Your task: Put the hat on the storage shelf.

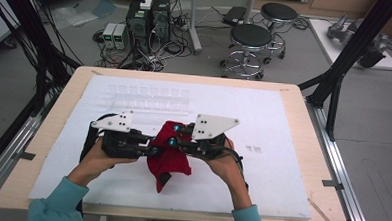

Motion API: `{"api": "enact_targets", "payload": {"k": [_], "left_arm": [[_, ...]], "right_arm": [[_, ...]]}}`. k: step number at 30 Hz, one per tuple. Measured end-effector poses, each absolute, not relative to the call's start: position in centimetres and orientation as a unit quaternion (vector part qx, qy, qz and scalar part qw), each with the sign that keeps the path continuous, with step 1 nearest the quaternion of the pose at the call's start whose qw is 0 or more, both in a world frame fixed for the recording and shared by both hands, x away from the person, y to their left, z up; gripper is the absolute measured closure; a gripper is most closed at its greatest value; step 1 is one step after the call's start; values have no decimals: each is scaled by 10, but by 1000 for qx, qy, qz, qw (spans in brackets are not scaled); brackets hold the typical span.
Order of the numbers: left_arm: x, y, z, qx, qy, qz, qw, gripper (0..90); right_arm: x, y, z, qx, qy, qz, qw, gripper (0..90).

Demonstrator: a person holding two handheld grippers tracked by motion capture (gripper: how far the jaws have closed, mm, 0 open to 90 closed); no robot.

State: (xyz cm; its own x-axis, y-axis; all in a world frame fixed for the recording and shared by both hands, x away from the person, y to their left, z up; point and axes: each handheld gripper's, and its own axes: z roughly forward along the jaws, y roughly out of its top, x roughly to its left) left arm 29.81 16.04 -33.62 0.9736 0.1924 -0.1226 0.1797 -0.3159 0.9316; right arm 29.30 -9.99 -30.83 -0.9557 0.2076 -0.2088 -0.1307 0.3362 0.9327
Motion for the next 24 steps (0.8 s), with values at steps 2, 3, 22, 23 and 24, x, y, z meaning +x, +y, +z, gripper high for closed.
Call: {"api": "enact_targets", "payload": {"k": [2, 3, 22, 23, 24], "left_arm": [[297, 160, -335, 811, 117, 8, 573, 846], [296, 160, -335, 812, 117, 13, 571, 848], [292, 165, -332, 820, 132, 31, 556, 853], [292, 166, -332, 821, 133, 33, 555, 853], [292, 167, -332, 821, 134, 34, 554, 853]], "right_arm": [[293, -100, -308, 24, 804, 576, 148, 823], [293, -100, -308, 23, 803, 577, 149, 822], [292, -107, -308, 55, 798, 572, 179, 461], [292, -108, -308, 54, 798, 572, 179, 449], [292, -109, -307, 55, 796, 574, 181, 419]]}}
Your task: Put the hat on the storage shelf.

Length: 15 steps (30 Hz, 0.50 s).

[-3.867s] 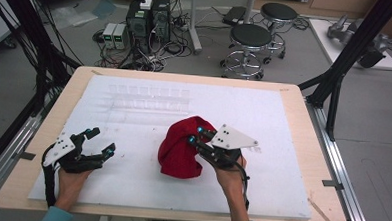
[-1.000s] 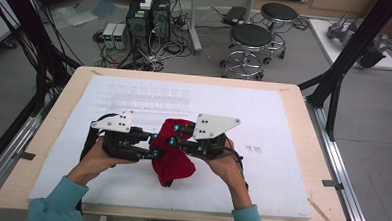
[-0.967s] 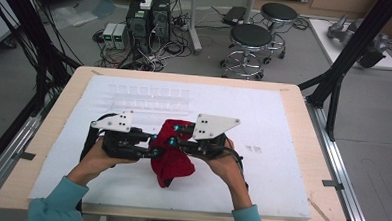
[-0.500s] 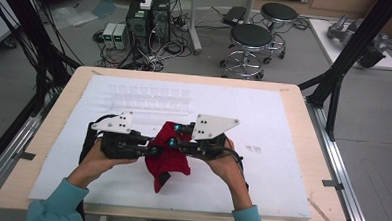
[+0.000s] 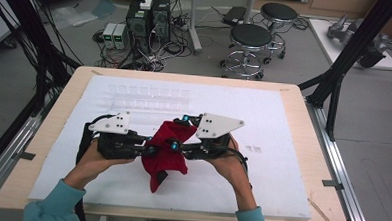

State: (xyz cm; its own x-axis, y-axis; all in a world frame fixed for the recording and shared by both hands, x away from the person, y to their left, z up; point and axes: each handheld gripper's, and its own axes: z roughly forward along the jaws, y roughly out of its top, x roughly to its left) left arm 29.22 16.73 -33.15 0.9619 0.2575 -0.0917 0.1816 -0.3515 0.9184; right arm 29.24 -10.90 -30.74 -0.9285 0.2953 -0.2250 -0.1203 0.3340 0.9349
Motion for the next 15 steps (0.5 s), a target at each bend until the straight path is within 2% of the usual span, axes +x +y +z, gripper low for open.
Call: {"api": "enact_targets", "payload": {"k": [6, 15], "left_arm": [[293, 173, -330, 817, 144, 44, 557, 853], [297, 178, -329, 807, 174, 66, 560, 852]], "right_arm": [[292, -112, -305, 88, 787, 581, 189, 143], [289, -115, -302, 109, 778, 590, 185, 123]]}}
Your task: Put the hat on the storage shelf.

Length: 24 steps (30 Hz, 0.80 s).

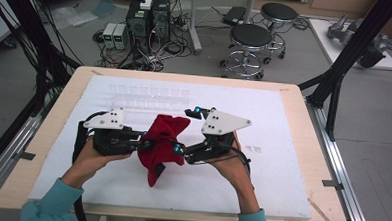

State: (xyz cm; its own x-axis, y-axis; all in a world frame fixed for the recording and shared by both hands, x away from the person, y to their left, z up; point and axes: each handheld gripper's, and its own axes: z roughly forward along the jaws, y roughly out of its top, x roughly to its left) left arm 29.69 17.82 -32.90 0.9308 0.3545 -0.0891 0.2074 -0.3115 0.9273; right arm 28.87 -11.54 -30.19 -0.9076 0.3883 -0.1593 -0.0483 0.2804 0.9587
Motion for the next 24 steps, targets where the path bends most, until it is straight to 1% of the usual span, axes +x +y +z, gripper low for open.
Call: {"api": "enact_targets", "payload": {"k": [7, 9, 19, 24], "left_arm": [[303, 179, -322, 792, 223, 90, 561, 852], [305, 179, -319, 788, 232, 94, 562, 852], [314, 177, -304, 769, 263, 121, 570, 852], [317, 176, -295, 762, 275, 137, 570, 852]], "right_arm": [[281, -118, -301, 136, 766, 600, 187, 124], [278, -119, -302, 136, 763, 605, 181, 124], [262, -114, -315, 137, 767, 604, 169, 147], [259, -109, -324, 137, 771, 604, 151, 166]]}}
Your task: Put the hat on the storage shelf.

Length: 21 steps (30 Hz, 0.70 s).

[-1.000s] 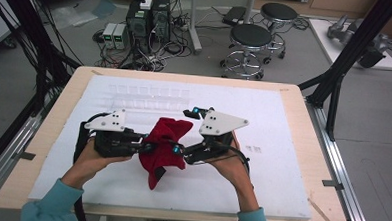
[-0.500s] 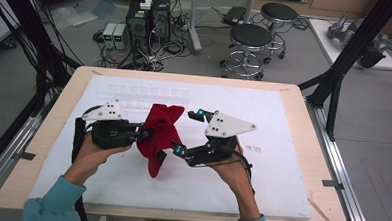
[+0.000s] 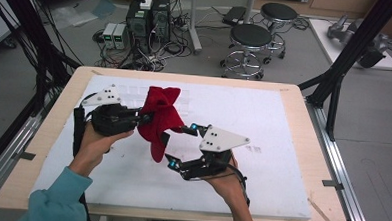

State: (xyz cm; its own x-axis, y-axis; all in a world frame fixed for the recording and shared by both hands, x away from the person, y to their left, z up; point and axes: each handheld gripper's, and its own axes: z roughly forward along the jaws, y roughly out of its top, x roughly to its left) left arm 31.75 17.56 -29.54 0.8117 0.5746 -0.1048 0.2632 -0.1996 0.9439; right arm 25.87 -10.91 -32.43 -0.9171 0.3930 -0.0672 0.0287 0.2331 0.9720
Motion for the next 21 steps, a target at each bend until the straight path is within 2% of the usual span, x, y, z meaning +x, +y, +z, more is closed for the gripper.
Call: {"api": "enact_targets", "payload": {"k": [4, 12, 21], "left_arm": [[320, 175, -292, 760, 280, 141, 569, 852], [321, 170, -290, 755, 283, 138, 575, 852], [321, 167, -290, 751, 286, 138, 579, 852]], "right_arm": [[258, -104, -332, 136, 777, 598, 143, 171], [264, -89, -344, 175, 793, 567, 137, 241], [270, -80, -353, 216, 796, 547, 142, 370]]}}
